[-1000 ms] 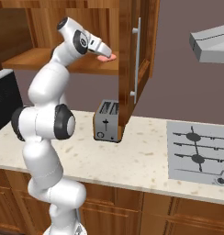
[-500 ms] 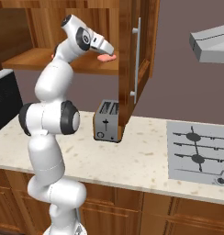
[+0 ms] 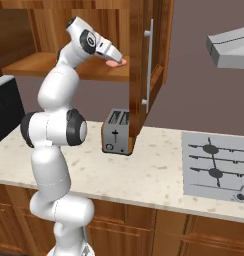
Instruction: Locate and retrieve the bar soap and bar soap from the cabinet. Place them next to the sink.
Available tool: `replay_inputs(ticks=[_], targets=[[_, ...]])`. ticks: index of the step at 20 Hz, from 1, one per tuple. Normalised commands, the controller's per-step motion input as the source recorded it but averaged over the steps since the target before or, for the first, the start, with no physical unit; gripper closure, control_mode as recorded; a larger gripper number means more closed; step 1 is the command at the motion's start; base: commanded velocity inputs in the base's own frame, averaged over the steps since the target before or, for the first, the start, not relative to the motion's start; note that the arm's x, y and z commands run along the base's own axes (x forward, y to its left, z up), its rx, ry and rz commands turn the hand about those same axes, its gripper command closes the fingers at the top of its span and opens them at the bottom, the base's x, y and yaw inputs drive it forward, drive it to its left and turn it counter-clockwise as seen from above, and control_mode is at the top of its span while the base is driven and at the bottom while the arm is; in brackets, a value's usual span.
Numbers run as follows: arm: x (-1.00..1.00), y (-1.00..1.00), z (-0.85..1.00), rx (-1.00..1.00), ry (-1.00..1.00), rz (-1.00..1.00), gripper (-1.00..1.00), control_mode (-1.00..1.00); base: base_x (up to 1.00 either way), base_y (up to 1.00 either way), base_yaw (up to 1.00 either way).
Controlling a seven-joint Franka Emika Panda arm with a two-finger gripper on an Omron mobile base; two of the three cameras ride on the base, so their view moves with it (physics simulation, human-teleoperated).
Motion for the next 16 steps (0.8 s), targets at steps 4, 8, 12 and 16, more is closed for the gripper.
replay_inputs(ticks=[4, 8, 12, 16], targets=[[-0.02, -0.15, -0.32, 0.01, 0.02, -0.01, -1.0, -1.0, 0.0, 0.0, 0.0], [0.0, -0.13, -0.25, 0.05, 0.0, 0.03, -1.0, -1.0, 0.0, 0.0, 0.0], [0.0, -0.01, -0.17, 0.06, 0.0, 0.02, -1.0, -1.0, 0.0, 0.0, 0.0], [0.0, 0.0, -0.1, 0.08, -0.05, 0.0, 1.0, -1.0, 0.0, 0.0, 0.0]])
